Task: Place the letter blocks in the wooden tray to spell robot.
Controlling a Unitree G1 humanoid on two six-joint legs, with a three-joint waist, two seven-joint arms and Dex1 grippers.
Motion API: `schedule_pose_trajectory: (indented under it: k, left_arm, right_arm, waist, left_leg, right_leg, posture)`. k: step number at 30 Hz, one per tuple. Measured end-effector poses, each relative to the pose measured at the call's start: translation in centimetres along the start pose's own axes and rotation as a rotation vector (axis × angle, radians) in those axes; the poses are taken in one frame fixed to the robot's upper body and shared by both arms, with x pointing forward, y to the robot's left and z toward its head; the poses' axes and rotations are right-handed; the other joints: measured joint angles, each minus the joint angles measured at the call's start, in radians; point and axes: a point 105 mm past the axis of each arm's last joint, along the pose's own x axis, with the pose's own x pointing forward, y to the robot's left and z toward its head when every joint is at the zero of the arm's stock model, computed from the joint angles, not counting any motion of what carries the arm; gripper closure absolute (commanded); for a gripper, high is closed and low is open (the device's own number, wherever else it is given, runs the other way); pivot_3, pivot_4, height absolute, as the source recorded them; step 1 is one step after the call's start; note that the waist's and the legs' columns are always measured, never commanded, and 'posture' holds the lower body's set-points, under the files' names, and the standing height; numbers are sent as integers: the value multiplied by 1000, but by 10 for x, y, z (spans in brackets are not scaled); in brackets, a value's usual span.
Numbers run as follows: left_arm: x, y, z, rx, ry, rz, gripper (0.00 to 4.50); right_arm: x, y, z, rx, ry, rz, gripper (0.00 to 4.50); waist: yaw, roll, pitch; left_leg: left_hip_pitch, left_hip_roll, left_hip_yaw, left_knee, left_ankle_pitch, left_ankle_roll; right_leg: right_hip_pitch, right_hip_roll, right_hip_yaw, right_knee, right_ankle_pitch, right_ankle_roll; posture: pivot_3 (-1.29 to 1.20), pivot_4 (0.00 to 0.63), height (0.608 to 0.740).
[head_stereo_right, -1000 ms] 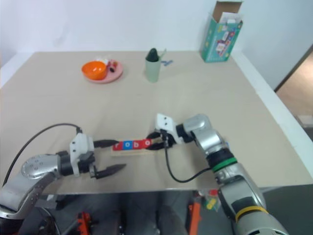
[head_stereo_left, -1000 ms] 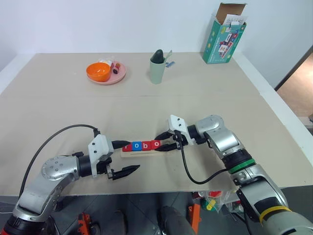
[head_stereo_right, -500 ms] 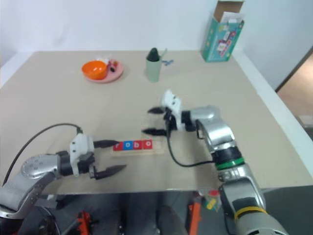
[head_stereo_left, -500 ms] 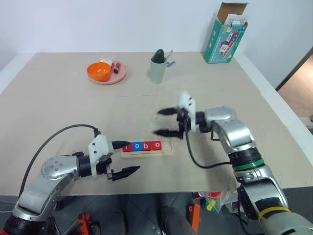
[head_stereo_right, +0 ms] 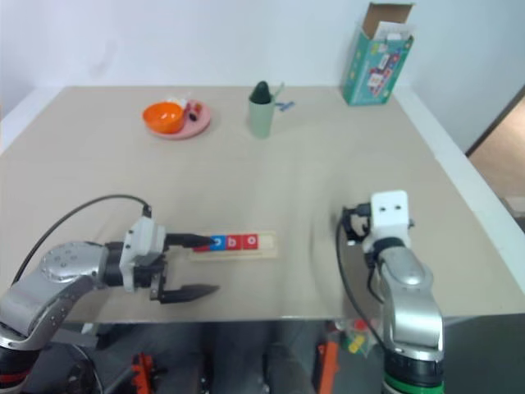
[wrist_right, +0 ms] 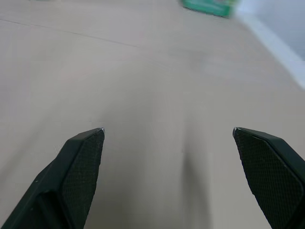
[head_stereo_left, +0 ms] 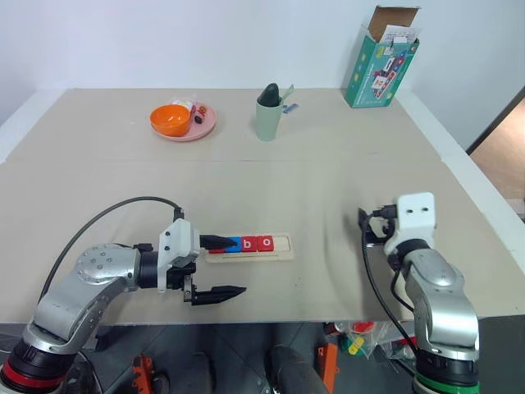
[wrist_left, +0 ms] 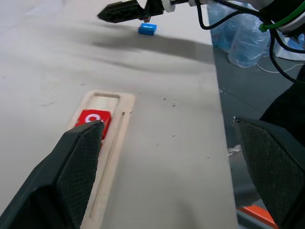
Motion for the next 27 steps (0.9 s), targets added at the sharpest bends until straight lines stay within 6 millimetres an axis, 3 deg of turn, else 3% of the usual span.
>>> schedule_pose_trajectory:
  k: [5,10,16,17,19,26,27]
  left_arm:
    - [0,1,-2,-1,3,-1,0]
    - [-1,-1,-4,3,6,-7,0]
    - [-1,-2,-6,-2,12,-7,0]
    - [-1,-2,-6,0,12,-7,0]
    - [-1,-2,-6,2,12,-8,0]
    - [1,-3,-10,-6,20,-15,0]
    - [2,-4,-10,-7,22,-19,0]
  right_arm:
    - [-3,-6,-11,32,29,-55,40]
    - [-13,-6,-37,121,139,-73,40]
    - [-27,-4,-42,169,174,-59,40]
    - [-28,-3,-42,181,180,-60,432]
    - [-32,-1,-43,198,189,-61,783]
    - [-42,14,-42,235,189,-19,3288]
    - [-41,16,-42,233,187,-13,3320]
  waist:
    - [-10,0,0]
    - [-11,0,0]
    - [-12,0,0]
    - [-12,0,0]
    - [-12,0,-1]
    - [-13,0,-1]
    - [-13,0,-1]
  left_leg:
    - [0,0,0,0,1,0]
    - [-1,0,0,-1,1,0]
    - [0,0,-1,-2,1,0]
    - [0,0,-1,-2,1,0]
    - [0,0,-1,-2,1,0]
    - [0,0,-1,-1,1,0]
    - [0,0,-1,-1,1,0]
  right_leg:
    - [0,0,0,0,1,0]
    - [-1,0,1,0,1,3]
    - [0,0,0,0,0,1]
    - [0,0,0,0,0,0]
    - [0,0,0,0,0,0]
    - [0,0,0,0,-1,-1]
    - [0,0,0,0,-1,-1]
  posture:
    - [0,150,740]
    - [0,150,740]
    - [0,150,740]
    - [0,150,740]
    - [0,150,740]
    - [0,150,740]
    - [0,150,740]
